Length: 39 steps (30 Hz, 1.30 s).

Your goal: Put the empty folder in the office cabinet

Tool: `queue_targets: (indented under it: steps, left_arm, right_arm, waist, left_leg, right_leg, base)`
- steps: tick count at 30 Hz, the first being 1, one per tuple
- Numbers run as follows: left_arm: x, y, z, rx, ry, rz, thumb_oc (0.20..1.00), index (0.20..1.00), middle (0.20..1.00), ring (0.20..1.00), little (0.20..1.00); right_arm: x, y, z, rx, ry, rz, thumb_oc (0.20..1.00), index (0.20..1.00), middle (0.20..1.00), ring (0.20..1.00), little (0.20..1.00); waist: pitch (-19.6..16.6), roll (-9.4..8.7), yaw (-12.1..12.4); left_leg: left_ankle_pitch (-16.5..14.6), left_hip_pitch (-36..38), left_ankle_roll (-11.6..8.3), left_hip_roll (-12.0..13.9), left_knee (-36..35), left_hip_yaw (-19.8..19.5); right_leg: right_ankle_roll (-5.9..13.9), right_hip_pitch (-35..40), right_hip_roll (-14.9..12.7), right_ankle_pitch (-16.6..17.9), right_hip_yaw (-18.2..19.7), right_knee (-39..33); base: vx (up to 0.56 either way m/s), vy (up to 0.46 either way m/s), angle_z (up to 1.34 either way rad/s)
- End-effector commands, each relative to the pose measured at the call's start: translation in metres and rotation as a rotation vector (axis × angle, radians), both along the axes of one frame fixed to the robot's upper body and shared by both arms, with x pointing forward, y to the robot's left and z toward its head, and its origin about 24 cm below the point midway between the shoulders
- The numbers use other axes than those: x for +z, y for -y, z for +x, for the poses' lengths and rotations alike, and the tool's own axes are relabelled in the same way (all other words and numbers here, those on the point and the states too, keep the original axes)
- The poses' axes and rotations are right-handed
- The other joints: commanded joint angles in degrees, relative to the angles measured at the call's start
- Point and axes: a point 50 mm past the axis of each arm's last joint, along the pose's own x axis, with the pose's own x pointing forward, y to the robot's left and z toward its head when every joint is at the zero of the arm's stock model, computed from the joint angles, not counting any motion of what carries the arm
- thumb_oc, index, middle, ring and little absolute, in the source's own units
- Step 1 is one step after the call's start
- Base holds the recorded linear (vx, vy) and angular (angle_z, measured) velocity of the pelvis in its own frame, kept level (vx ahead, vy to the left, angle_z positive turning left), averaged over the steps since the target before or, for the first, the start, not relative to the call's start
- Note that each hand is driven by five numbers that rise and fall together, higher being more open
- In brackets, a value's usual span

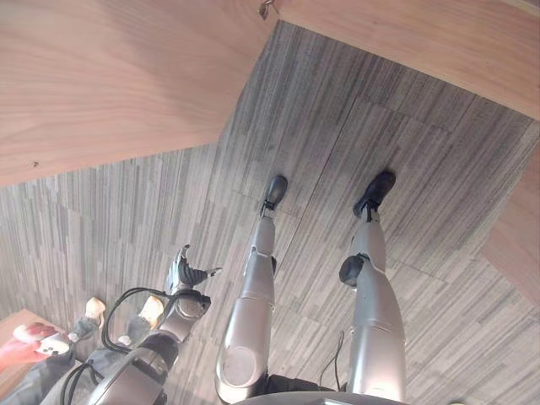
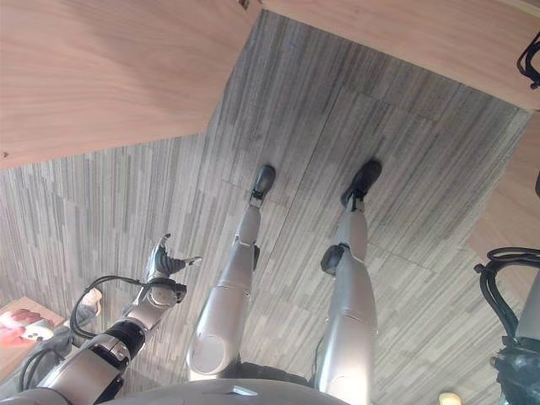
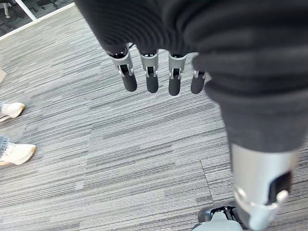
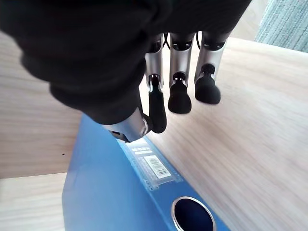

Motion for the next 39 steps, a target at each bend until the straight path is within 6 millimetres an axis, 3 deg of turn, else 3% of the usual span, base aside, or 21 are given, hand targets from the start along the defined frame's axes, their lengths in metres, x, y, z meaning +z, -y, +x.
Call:
queue_targets:
  steps: [1, 2, 4, 5, 8, 12, 14, 15, 17, 19, 21, 25, 31, 36, 37, 39]
  left_arm:
    - [-0.012, -0.044, -0.031, 0.074, -0.089, 0.103, 1.0, 1.0, 1.0, 1.0, 1.0]
    - [-0.012, -0.044, -0.032, 0.073, -0.091, 0.103, 1.0, 1.0, 1.0, 1.0, 1.0]
    - [-0.011, -0.045, -0.031, 0.081, -0.086, 0.1, 1.0, 1.0, 1.0, 1.0, 1.0]
    - [-0.012, -0.044, -0.031, 0.08, -0.087, 0.1, 1.0, 1.0, 1.0, 1.0, 1.0]
    - [-0.011, -0.045, -0.03, 0.091, -0.084, 0.094, 1.0, 1.0, 1.0, 1.0, 1.0]
    - [-0.011, -0.048, -0.03, 0.099, -0.085, 0.093, 1.0, 1.0, 1.0, 1.0, 1.0]
    - [-0.011, -0.052, -0.031, 0.109, -0.09, 0.096, 1.0, 1.0, 1.0, 1.0, 1.0]
    - [-0.011, -0.051, -0.031, 0.109, -0.091, 0.094, 1.0, 1.0, 1.0, 1.0, 1.0]
    - [-0.009, -0.055, -0.029, 0.113, -0.091, 0.099, 1.0, 1.0, 1.0, 1.0, 1.0]
    - [-0.008, -0.055, -0.028, 0.114, -0.089, 0.1, 1.0, 1.0, 1.0, 1.0, 1.0]
    - [-0.006, -0.059, -0.025, 0.107, -0.088, 0.11, 1.0, 1.0, 1.0, 1.0, 1.0]
    - [-0.005, -0.059, -0.024, 0.096, -0.09, 0.113, 1.0, 1.0, 1.0, 1.0, 1.0]
    - [-0.006, -0.058, -0.027, 0.079, -0.093, 0.109, 1.0, 1.0, 1.0, 1.0, 1.0]
    - [-0.006, -0.056, -0.025, 0.076, -0.091, 0.108, 1.0, 1.0, 1.0, 1.0, 1.0]
    - [-0.006, -0.056, -0.025, 0.083, -0.093, 0.106, 1.0, 1.0, 1.0, 1.0, 1.0]
    - [-0.006, -0.055, -0.024, 0.092, -0.091, 0.104, 1.0, 1.0, 1.0, 1.0, 1.0]
  right_arm:
    - [-0.004, 0.015, -0.009, -0.116, -0.077, -0.107, 0.2, 0.2, 0.2, 0.2, 0.2]
    - [-0.004, 0.015, -0.009, -0.117, -0.078, -0.107, 0.2, 0.2, 0.2, 0.2, 0.2]
    - [-0.006, 0.016, -0.009, -0.125, -0.088, -0.104, 0.2, 0.2, 0.2, 0.2, 0.2]
    - [-0.007, 0.016, -0.009, -0.126, -0.09, -0.103, 0.2, 0.2, 0.2, 0.2, 0.2]
    - [-0.008, 0.016, -0.009, -0.134, -0.1, -0.109, 0.2, 0.2, 0.2, 0.2, 0.2]
    - [-0.005, 0.012, -0.006, -0.114, -0.091, -0.134, 0.2, 0.2, 0.2, 0.2, 0.2]
    - [0.008, -0.005, 0.002, -0.059, -0.064, -0.229, 0.2, 0.2, 0.2, 0.2, 0.2]
    - [0.008, -0.005, 0.002, -0.059, -0.064, -0.231, 0.2, 0.2, 0.2, 0.2, 0.2]
    - [0.025, -0.029, 0.011, 0.019, -0.03, -0.365, 0.2, 0.2, 0.2, 0.2, 0.2]
    - [0.029, -0.038, 0.014, 0.044, -0.034, -0.419, 0.2, 0.2, 0.2, 0.2, 0.2]
    - [0.038, -0.064, 0.024, 0.104, -0.053, -0.582, 0.2, 0.2, 0.2, 0.2, 0.2]
    - [0.047, -0.084, 0.028, 0.142, -0.047, -0.696, 0.2, 0.2, 0.2, 0.2, 0.2]
    - [0.051, -0.092, 0.029, 0.162, -0.014, -0.721, 0.2, 0.2, 0.2, 0.2, 0.2]
    - [0.031, -0.089, 0.039, 0.179, -0.041, -0.659, 0.219, 0.219, 0.219, 0.219, 0.219]
    - [0.024, -0.087, 0.042, 0.182, -0.058, -0.636, 1.0, 1.0, 1.0, 1.0, 1.0]
    - [0.004, -0.085, 0.051, 0.192, -0.105, -0.6, 1.0, 1.0, 1.0, 1.0, 1.0]
  waist:
    - [-2.7, -0.58, 0.7]
    - [-2.3, -0.65, 0.7]
    - [-2.7, -0.54, 0.5]
    - [-2.3, -0.6, 0.5]
    - [-2.5, -0.5, 0.4]
    - [-2.2, -0.59, 0.5]
    - [-2.7, -0.72, 0.7]
    - [-2.2, -0.74, 0.6]
    - [-2.5, -0.92, 1.0]
    - [-2.4, -0.94, 1.0]
    - [-2.1, -1.17, 1.2]
    - [-2.0, -1.02, 1.5]
    - [-2.0, -0.54, 1.9]
    - [-2.1, -0.52, 1.9]
    - [-2.1, -0.56, 1.8]
    - [-2.2, -0.94, 1.5]
  left_leg:
    - [-9.5, 5.9, 0.46, 0.7, -0.6, 1.1]
    - [-8.6, 5.6, 0.42, 0.4, -0.6, 1.0]
    - [-9.5, 5.9, 0.43, 0.7, -0.6, 1.2]
    - [-8.7, 5.5, 0.38, 0.4, -0.6, 1.1]
    - [-9.5, 5.8, 0.31, 0.7, -0.6, 1.2]
    - [-8.6, 5.2, 0.07, 0.4, -0.6, 1.3]
    - [-9.7, 5.5, -0.06, 1.2, -0.6, 1.5]
    - [-8.6, 5.0, -0.11, 0.8, -0.6, 1.4]
    - [-9.6, 5.4, -0.27, 1.7, -0.6, 1.8]
    - [-9.5, 5.4, -0.31, 1.9, -0.6, 1.9]
    - [-9.4, 5.6, -0.51, 2.3, -0.6, 2.1]
    - [-9.2, 5.6, -0.64, 2.7, -0.6, 2.2]
    - [-9.0, 5.9, -0.75, 2.8, -0.6, 2.2]
    - [-9.0, 6.3, -0.85, 2.9, -0.6, 2.2]
    - [-9.0, 6.5, -0.86, 2.9, -0.6, 2.3]
    - [-8.8, 7.0, -0.76, 2.9, -0.6, 2.4]
  right_leg:
    - [8.79, 5.3, -3.4, -14.5, 4.9, 3.7]
    - [8.43, 4.7, -3.7, -13.2, 4.3, 4.1]
    - [8.77, 5.3, -3.3, -14.6, 4.9, 3.7]
    - [8.41, 4.7, -3.7, -13.3, 4.4, 4.1]
    - [8.79, 5.2, -3.3, -14.6, 5.0, 3.8]
    - [8.31, 4.1, -3.7, -13.7, 4.4, 4.7]
    - [8.55, 4.0, -3.3, -15.4, 5.0, 5.1]
    - [8.15, 3.3, -3.7, -14.0, 4.6, 5.5]
    - [8.33, 3.3, -3.2, -15.7, 5.3, 5.9]
    - [8.28, 2.9, -3.2, -15.8, 5.4, 6.3]
    - [8.17, 2.4, -3.1, -15.9, 5.6, 6.9]
    - [8.04, 2.2, -3.1, -16.2, 5.4, 7.5]
    - [8.01, 2.4, -3.0, -16.4, 5.3, 7.7]
    - [7.97, 3.3, -3.0, -16.4, 5.0, 7.4]
    - [8.0, 3.6, -2.9, -16.3, 5.0, 7.3]
    - [8.06, 4.4, -2.7, -15.8, 4.9, 6.7]
  base:
    - [-0.07, 0.025, 0.01]
    - [0.0, 0.0, 0.0]
    - [0.0, 0.0, 0.0]
    - [0.0, 0.0, 0.0]
    - [0.0, 0.009, 0.0]
    - [-0.02, 0.004, 0.0]
    - [0.04, -0.017, 0.0]
    - [0.08, -0.028, -0.02]
    - [0.04, -0.016, -0.01]
    - [0.0, 0.0, 0.0]
    - [-0.01, -0.016, -0.04]
    - [0.0, -0.004, -0.01]
    - [0.0, 0.0, 0.0]
    - [0.0, 0.0, 0.0]
    - [-0.02, 0.034, -0.01]
    - [-0.06, 0.057, 0.0]
